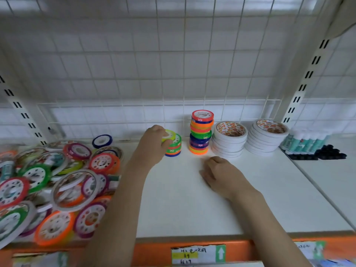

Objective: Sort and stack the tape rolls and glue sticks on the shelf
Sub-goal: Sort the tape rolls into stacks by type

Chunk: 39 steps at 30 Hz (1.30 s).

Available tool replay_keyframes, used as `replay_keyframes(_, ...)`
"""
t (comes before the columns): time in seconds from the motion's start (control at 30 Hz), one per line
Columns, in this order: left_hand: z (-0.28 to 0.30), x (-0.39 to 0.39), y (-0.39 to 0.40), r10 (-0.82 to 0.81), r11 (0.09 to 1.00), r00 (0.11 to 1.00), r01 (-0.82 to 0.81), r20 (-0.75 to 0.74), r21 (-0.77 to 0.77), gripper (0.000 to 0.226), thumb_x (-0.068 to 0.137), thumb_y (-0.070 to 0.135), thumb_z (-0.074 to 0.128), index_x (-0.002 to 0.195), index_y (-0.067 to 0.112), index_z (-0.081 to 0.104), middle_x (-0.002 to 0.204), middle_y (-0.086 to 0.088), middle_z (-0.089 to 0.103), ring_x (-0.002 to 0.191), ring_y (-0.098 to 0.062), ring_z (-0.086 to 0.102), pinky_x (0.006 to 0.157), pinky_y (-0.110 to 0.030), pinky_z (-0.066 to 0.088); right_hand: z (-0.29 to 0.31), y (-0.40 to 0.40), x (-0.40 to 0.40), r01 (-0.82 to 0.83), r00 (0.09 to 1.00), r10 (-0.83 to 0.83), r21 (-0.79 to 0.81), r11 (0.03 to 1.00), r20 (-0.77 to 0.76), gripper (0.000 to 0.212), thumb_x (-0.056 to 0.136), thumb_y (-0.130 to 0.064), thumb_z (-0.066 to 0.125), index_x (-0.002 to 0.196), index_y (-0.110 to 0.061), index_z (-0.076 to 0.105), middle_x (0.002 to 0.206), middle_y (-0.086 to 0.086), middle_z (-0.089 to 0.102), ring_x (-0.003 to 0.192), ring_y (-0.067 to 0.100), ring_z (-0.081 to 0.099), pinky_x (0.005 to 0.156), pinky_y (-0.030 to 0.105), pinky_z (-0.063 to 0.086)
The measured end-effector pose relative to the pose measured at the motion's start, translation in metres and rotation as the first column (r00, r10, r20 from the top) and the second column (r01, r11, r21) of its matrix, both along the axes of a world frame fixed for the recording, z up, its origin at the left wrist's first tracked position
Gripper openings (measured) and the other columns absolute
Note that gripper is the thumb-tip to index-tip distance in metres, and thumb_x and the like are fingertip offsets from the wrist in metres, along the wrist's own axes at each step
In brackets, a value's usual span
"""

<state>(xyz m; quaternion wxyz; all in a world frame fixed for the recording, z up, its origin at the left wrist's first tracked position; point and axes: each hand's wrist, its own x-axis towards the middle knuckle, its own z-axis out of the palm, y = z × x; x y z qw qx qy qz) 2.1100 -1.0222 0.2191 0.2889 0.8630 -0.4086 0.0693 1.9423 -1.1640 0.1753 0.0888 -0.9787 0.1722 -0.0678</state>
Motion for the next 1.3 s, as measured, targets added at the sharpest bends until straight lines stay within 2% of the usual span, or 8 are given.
replay_keyframes(0.17, -0.002, 0.006, -0.025, -0.008, 0.999, 1.0, 0.008, 0.003, 0.052, 0.03, 0.089, 0.011, 0.059, 0.113, -0.006, 0.06, 0.122, -0.016, 0.053, 0.113, -0.029, 0.049, 0.091, -0.022, 0.031, -0.012, 0.003, -0.008, -0.018, 0.996, 0.02, -0.024, 1.0, 0.091, 0.045, 0.1, -0.038, 0.033, 0.133, -0.011, 0.046, 0.14, 0.005, 0.042, 0.131, 0.022, 0.035, 0.105, 0.024, 0.028)
replay_keyframes(0.23, -0.005, 0.006, -0.029, -0.001, 0.998, 1.0, 0.001, 0.001, 0.06, 0.03, 0.089, 0.011, 0.058, 0.114, -0.005, 0.059, 0.122, -0.016, 0.052, 0.113, -0.028, 0.049, 0.09, -0.022, 0.031, -0.014, 0.005, -0.007, 0.012, 0.992, -0.01, -0.02, 1.0, 0.123, 0.047, 0.098, -0.039, 0.031, 0.126, -0.007, 0.053, 0.132, 0.01, 0.05, 0.125, 0.026, 0.043, 0.103, 0.027, 0.033)
replay_keyframes(0.33, -0.01, 0.004, -0.033, 0.01, 0.997, 1.0, -0.008, -0.015, 0.075, 0.031, 0.09, 0.014, 0.058, 0.115, -0.003, 0.059, 0.122, -0.014, 0.052, 0.111, -0.027, 0.05, 0.086, -0.021, 0.032, -0.02, 0.005, -0.007, 0.042, 0.981, -0.04, -0.005, 0.999, 0.189, 0.054, 0.088, -0.041, 0.03, 0.1, -0.004, 0.067, 0.104, 0.013, 0.065, 0.097, 0.033, 0.062, 0.085, 0.034, 0.051)
replay_keyframes(0.43, -0.014, 0.003, -0.034, 0.013, 0.993, 1.0, -0.013, -0.006, 0.115, 0.033, 0.091, 0.02, 0.057, 0.116, 0.0, 0.059, 0.12, -0.012, 0.053, 0.11, -0.025, 0.049, 0.083, -0.02, 0.03, -0.021, 0.006, -0.006, 0.068, 0.982, -0.065, -0.011, 0.998, 0.175, 0.048, 0.085, -0.038, 0.034, 0.09, -0.006, 0.069, 0.093, 0.011, 0.068, 0.085, 0.031, 0.066, 0.076, 0.035, 0.055)
replay_keyframes(0.77, -0.012, 0.0, -0.034, 0.071, 0.992, 0.997, -0.074, 0.034, 0.1, 0.035, 0.091, 0.021, 0.058, 0.12, 0.001, 0.058, 0.121, -0.011, 0.053, 0.112, -0.023, 0.048, 0.086, -0.022, 0.032, -0.02, 0.008, -0.007, 0.083, 0.987, -0.088, 0.038, 0.996, 0.138, 0.043, 0.084, -0.036, 0.036, 0.084, -0.008, 0.069, 0.087, 0.008, 0.067, 0.078, 0.028, 0.065, 0.071, 0.033, 0.057)
replay_keyframes(1.03, -0.015, -0.009, -0.033, 0.096, 0.975, 0.99, -0.114, 0.099, 0.19, 0.041, 0.092, 0.024, 0.054, 0.129, 0.005, 0.051, 0.131, -0.01, 0.049, 0.124, -0.025, 0.04, 0.098, -0.028, 0.032, -0.015, 0.012, -0.008, 0.095, 0.984, -0.097, 0.015, 0.995, 0.151, 0.039, 0.079, -0.033, 0.035, 0.075, -0.01, 0.067, 0.08, 0.005, 0.066, 0.072, 0.025, 0.064, 0.067, 0.03, 0.055)
replay_keyframes(1.17, -0.023, -0.031, -0.02, 0.128, 0.972, 0.971, -0.163, 0.201, 0.17, 0.047, 0.089, 0.028, 0.057, 0.132, 0.012, 0.049, 0.137, -0.009, 0.045, 0.13, -0.027, 0.035, 0.103, -0.037, 0.031, -0.016, 0.013, -0.007, 0.111, 0.981, -0.109, -0.003, 0.994, 0.159, 0.039, 0.077, -0.032, 0.035, 0.075, -0.01, 0.068, 0.081, 0.004, 0.066, 0.072, 0.024, 0.065, 0.066, 0.03, 0.055)
replay_keyframes(1.3, -0.042, -0.06, 0.001, 0.148, 0.975, 0.968, -0.178, 0.204, 0.135, 0.051, 0.082, 0.027, 0.065, 0.128, 0.01, 0.053, 0.137, -0.017, 0.047, 0.124, -0.039, 0.044, 0.096, -0.047, 0.041, -0.018, 0.012, -0.005, 0.112, 0.984, -0.108, -0.02, 0.993, 0.145, 0.037, 0.079, -0.028, 0.038, 0.078, -0.006, 0.068, 0.083, 0.008, 0.066, 0.075, 0.028, 0.065, 0.069, 0.035, 0.055)
